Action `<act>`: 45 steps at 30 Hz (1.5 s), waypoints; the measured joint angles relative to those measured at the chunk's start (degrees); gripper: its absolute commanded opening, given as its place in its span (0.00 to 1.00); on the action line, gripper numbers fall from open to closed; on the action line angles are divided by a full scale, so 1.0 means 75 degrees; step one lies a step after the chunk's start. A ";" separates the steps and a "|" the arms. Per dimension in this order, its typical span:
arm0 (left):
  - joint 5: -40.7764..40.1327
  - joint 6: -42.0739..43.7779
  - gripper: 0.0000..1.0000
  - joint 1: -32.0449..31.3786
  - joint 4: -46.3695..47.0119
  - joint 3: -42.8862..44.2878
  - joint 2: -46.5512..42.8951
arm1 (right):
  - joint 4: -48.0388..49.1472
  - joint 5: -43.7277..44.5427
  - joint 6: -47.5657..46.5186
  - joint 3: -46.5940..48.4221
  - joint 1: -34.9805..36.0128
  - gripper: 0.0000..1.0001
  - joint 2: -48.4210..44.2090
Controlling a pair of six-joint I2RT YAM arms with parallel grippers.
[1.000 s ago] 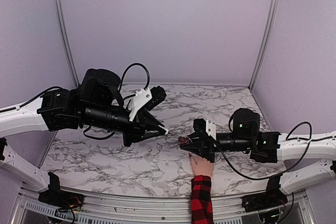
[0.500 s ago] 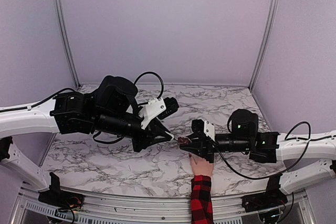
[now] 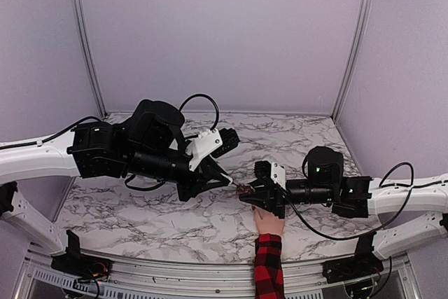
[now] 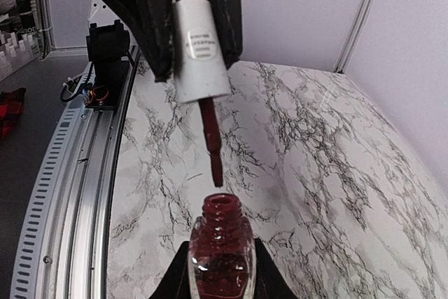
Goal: Paint the nails
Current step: Close the nail polish bottle cap on the nail polish bottle.
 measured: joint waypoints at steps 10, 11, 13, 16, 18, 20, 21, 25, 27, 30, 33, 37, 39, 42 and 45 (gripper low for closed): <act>0.0006 0.0061 0.00 0.0000 0.0003 0.0000 0.0157 | 0.0000 -0.0003 0.0000 0.0000 0.0000 0.00 0.0000; 0.0012 0.0061 0.00 0.0000 0.0003 0.0000 0.0166 | 0.0000 -0.0003 0.0000 0.0000 0.0000 0.00 0.0000; 0.0026 0.0061 0.00 0.0000 0.0003 0.0000 0.0184 | 0.0000 -0.0009 0.0000 0.0000 0.0000 0.00 0.0000; 0.0029 0.0061 0.00 0.0000 0.0003 0.0006 0.0213 | 0.0000 -0.0026 0.0000 0.0000 0.0000 0.00 0.0000; 0.0035 0.0061 0.00 0.0000 0.0003 0.0012 0.0224 | 0.0000 -0.0044 0.0000 0.0000 0.0000 0.00 0.0000; 0.0032 0.0061 0.00 0.0000 0.0006 0.0015 0.0224 | 0.0000 -0.0070 0.0000 0.0003 0.0003 0.00 0.0003; 0.0035 0.0061 0.00 0.0000 0.0006 0.0020 0.0224 | 0.0000 -0.0087 0.0000 0.0003 0.0003 0.00 0.0006; 0.0035 0.0061 0.00 0.0000 0.0009 0.0061 0.0233 | 0.0000 -0.0140 -0.0003 0.0003 0.0006 0.00 0.0020; 0.0047 0.0061 0.00 0.0000 0.0012 0.0076 0.0233 | -0.0009 -0.0143 -0.0003 0.0026 0.0006 0.00 0.0047; 0.0119 0.0064 0.00 0.0000 0.0017 0.0117 0.0289 | -0.0026 -0.0140 -0.0003 0.0050 0.0009 0.00 0.0067; 0.0195 0.0073 0.00 0.0000 0.0020 0.0117 0.0347 | -0.0035 -0.0140 -0.0003 0.0058 0.0012 0.00 0.0064; 0.0248 0.0090 0.00 0.0000 0.0020 0.0117 0.0399 | -0.0114 -0.0143 -0.0003 0.0058 0.0020 0.00 0.0064; 0.0256 0.0090 0.00 0.0000 0.0023 0.0119 0.0420 | -0.0152 -0.0143 -0.0003 0.0058 0.0020 0.00 0.0064; 0.0268 0.0090 0.00 0.0000 0.0035 0.0122 0.0469 | -0.0230 -0.0143 -0.0003 0.0058 0.0020 0.00 0.0064; 0.0297 0.0090 0.00 0.0000 0.0041 0.0137 0.0510 | -0.0283 -0.0149 -0.0003 0.0058 0.0020 0.00 0.0064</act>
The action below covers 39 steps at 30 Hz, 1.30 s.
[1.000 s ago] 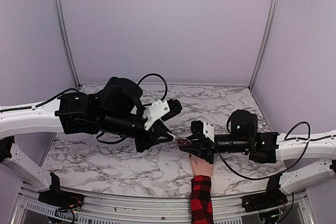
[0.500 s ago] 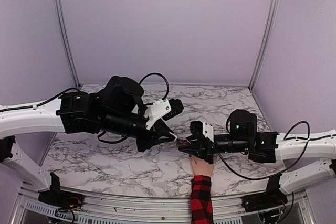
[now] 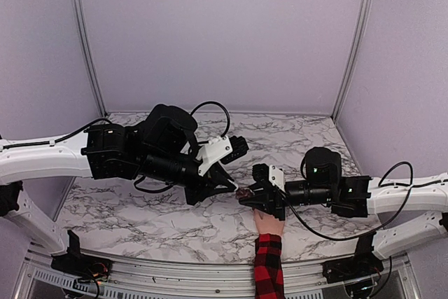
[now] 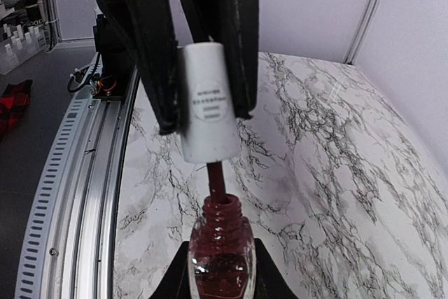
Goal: Paint the nails
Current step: Close the nail polish bottle cap on the nail polish bottle.
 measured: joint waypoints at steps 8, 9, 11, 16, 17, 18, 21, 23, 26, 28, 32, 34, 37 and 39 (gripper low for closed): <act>0.0020 0.0000 0.00 0.0000 0.0029 0.0009 0.0020 | -0.0055 -0.0032 0.0000 0.0000 0.0000 0.00 -0.0050; 0.0020 0.0000 0.00 0.0000 0.0038 0.0009 0.0020 | -0.0061 -0.0032 0.0000 -0.0003 0.0000 0.00 -0.0061; 0.0017 0.0000 0.00 0.0000 0.0073 0.0009 0.0020 | -0.0061 -0.0029 0.0003 -0.0003 0.0000 0.00 -0.0079; 0.0015 -0.0003 0.00 0.0000 0.0090 0.0006 0.0000 | -0.0061 -0.0032 0.0000 -0.0006 0.0000 0.00 -0.0119; 0.0015 -0.0003 0.00 0.0000 0.0093 0.0006 -0.0003 | -0.0058 -0.0032 0.0003 -0.0006 0.0000 0.00 -0.0125; 0.0015 -0.0003 0.00 0.0000 0.0099 0.0003 -0.0003 | -0.0058 -0.0029 0.0000 -0.0009 0.0000 0.00 -0.0137; 0.0015 -0.0003 0.00 0.0000 0.0134 0.0000 -0.0012 | -0.0061 -0.0029 0.0003 -0.0012 0.0000 0.00 -0.0172; 0.0020 0.0000 0.00 0.0000 0.0140 0.0000 -0.0023 | -0.0058 -0.0029 0.0003 -0.0012 0.0000 0.00 -0.0187; 0.0090 0.0000 0.00 0.0000 0.0149 -0.0050 -0.0026 | 0.0102 -0.0050 0.0003 -0.0012 0.0017 0.00 -0.0233; 0.0137 0.0000 0.00 0.0000 0.0198 -0.0058 -0.0026 | 0.0140 -0.0052 0.0003 -0.0012 0.0029 0.00 -0.0262; 0.0160 0.0000 0.00 0.0000 0.0233 -0.0058 -0.0044 | 0.0192 -0.0052 0.0006 -0.0012 0.0029 0.00 -0.0277; 0.0160 0.0000 0.00 0.0000 0.0256 -0.0058 -0.0044 | 0.0201 -0.0052 0.0006 -0.0012 0.0029 0.00 -0.0289; 0.0166 0.0000 0.00 0.0000 0.0274 -0.0058 -0.0044 | 0.0227 -0.0061 0.0003 -0.0012 0.0035 0.00 -0.0291; 0.0175 -0.0003 0.00 0.0000 0.0277 -0.0058 -0.0041 | 0.0227 -0.0082 0.0003 -0.0012 0.0035 0.00 -0.0283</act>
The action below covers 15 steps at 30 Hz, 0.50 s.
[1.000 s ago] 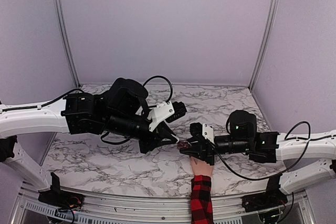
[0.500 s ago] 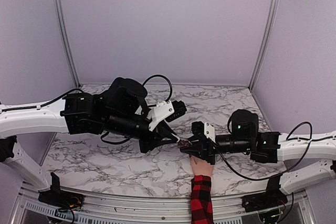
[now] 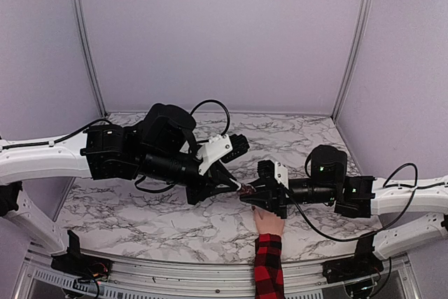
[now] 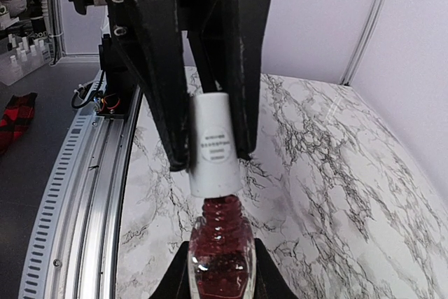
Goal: Paint the nails
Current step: Close the nail polish bottle cap on the nail polish bottle.
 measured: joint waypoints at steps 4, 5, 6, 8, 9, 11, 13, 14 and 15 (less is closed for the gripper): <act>0.0044 0.0000 0.00 0.0000 0.0009 0.0003 0.0067 | 0.0000 -0.0044 -0.0003 0.0000 0.0000 0.00 0.0012; 0.0047 0.0000 0.00 0.0000 0.0023 0.0003 0.0093 | -0.0017 -0.0047 -0.0003 0.0000 0.0000 0.00 0.0012; 0.0047 0.0000 0.00 0.0000 0.0023 0.0003 0.0114 | -0.0055 -0.0047 -0.0003 0.0000 0.0000 0.00 0.0012; 0.0047 0.0000 0.00 0.0000 0.0023 0.0003 0.0140 | -0.0114 -0.0044 -0.0003 0.0000 0.0000 0.00 0.0012; 0.0047 0.0003 0.00 0.0000 0.0023 0.0003 0.0149 | -0.0128 -0.0044 -0.0003 0.0000 0.0000 0.00 0.0012; 0.0047 0.0000 0.00 0.0000 0.0038 0.0009 0.0181 | -0.0131 -0.0055 -0.0003 0.0000 0.0000 0.00 0.0020; 0.0047 -0.0003 0.00 0.0000 0.0050 0.0023 0.0236 | -0.0140 -0.0070 0.0000 0.0003 0.0000 0.00 0.0035; 0.0047 -0.0003 0.00 0.0000 0.0058 0.0032 0.0262 | -0.0140 -0.0082 0.0000 0.0003 0.0000 0.00 0.0041; 0.0047 -0.0003 0.00 0.0000 0.0070 0.0035 0.0294 | -0.0149 -0.0082 -0.0003 0.0003 0.0000 0.00 0.0044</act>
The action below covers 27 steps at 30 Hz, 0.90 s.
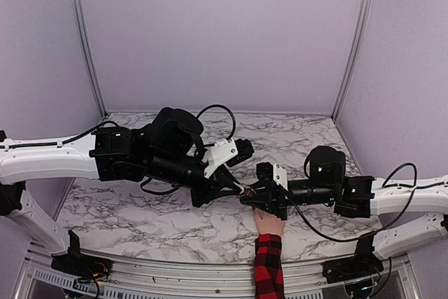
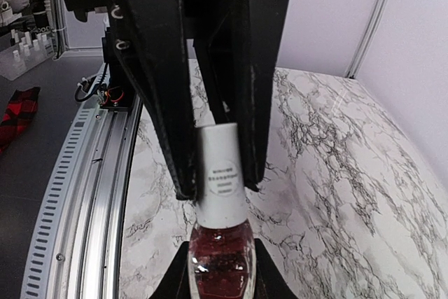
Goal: Paint the nails
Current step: Close the nail polish bottle cap on the nail polish bottle.
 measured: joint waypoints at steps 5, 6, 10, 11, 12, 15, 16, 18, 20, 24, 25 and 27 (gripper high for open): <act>0.0055 0.0006 0.00 0.0000 -0.0003 0.0000 0.0058 | -0.0096 0.0000 0.0000 0.0000 0.0000 0.00 0.0006; 0.0061 0.0015 0.00 0.0000 0.0000 0.0000 0.0058 | -0.0099 -0.0003 0.0003 0.0000 0.0000 0.00 0.0006; 0.0085 0.0117 0.01 0.0000 -0.0009 0.0006 0.0070 | -0.0108 -0.0009 -0.0003 0.0000 0.0000 0.00 0.0006; 0.0093 0.0152 0.02 0.0000 -0.0012 0.0009 0.0073 | -0.0111 -0.0020 -0.0006 0.0000 0.0000 0.00 0.0012; 0.0117 0.0184 0.04 0.0000 -0.0023 0.0009 0.0079 | -0.0119 -0.0038 -0.0009 0.0000 0.0003 0.00 0.0017; 0.0251 0.0385 0.09 0.0003 -0.0093 0.0009 0.0082 | -0.0137 -0.0166 -0.0029 0.0000 0.0015 0.00 0.0050; 0.0318 0.0487 0.10 0.0003 -0.0122 0.0006 0.0079 | -0.0137 -0.0216 -0.0032 0.0000 0.0020 0.00 0.0058; 0.0458 0.0711 0.11 0.0009 -0.0172 -0.0009 0.0076 | -0.0146 -0.0376 -0.0035 0.0000 0.0029 0.00 0.0099; 0.0583 0.0991 0.12 0.0009 -0.0207 -0.0050 0.0055 | -0.0163 -0.0545 -0.0029 0.0000 0.0029 0.00 0.0137; 0.0766 0.1498 0.16 -0.0017 -0.0219 -0.0119 0.0003 | -0.0163 -0.0871 0.0006 0.0000 0.0035 0.00 0.0195; 0.0781 0.1600 0.19 -0.0032 -0.0221 -0.0125 -0.0009 | -0.0160 -0.0915 0.0009 0.0000 0.0035 0.00 0.0198; 0.0801 0.1775 0.25 -0.0058 -0.0221 -0.0134 -0.0023 | -0.0152 -0.1026 0.0017 0.0000 0.0038 0.00 0.0198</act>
